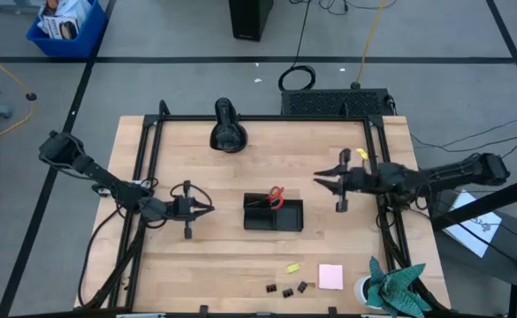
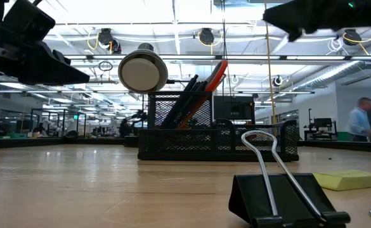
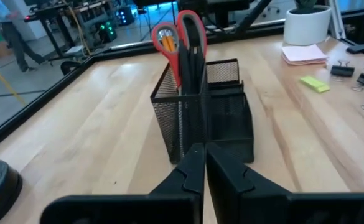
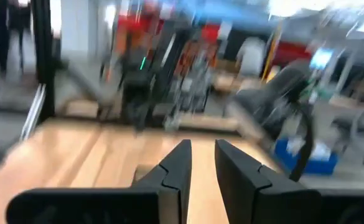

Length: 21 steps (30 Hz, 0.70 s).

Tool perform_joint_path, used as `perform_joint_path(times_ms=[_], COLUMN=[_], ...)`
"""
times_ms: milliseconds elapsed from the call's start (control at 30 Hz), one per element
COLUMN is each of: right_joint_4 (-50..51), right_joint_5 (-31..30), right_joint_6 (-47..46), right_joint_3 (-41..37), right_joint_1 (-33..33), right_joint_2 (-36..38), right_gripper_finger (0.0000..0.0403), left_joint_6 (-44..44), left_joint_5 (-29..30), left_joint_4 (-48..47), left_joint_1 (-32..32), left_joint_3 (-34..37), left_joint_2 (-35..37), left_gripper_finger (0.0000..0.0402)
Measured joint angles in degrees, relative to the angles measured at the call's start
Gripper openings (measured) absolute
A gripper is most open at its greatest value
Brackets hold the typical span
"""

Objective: Pick and place office supplies into organizer
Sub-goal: Put the left binder clip into the desk organizer

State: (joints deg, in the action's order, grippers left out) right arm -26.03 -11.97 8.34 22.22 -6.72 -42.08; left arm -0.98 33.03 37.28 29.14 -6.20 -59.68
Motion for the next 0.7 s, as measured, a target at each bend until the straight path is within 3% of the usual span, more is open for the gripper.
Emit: perform_joint_path(times_ms=[300,500,700], right_joint_4=[26.4,31.6,34.3], right_joint_5=[-0.3,-1.6,-1.7], right_joint_6=[-1.3,-7.6,-14.8], right_joint_3=[23.7,31.9,38.6], right_joint_1=[-10.6,-17.1,-20.4], right_joint_2=[-20.8,-29.9,-36.2], right_gripper_finger=[0.0073,0.0140,0.0209], left_joint_6=[-1.0,-2.0,-2.6], left_joint_5=[0.0,0.0,0.1], left_joint_4=[-1.4,-1.6,-2.2], left_joint_1=[0.0,0.0,0.0], left_joint_3=[0.0,0.0,0.0], left_joint_2=[0.0,0.0,0.0], left_gripper_finger=[0.0005,0.0026,0.0019])
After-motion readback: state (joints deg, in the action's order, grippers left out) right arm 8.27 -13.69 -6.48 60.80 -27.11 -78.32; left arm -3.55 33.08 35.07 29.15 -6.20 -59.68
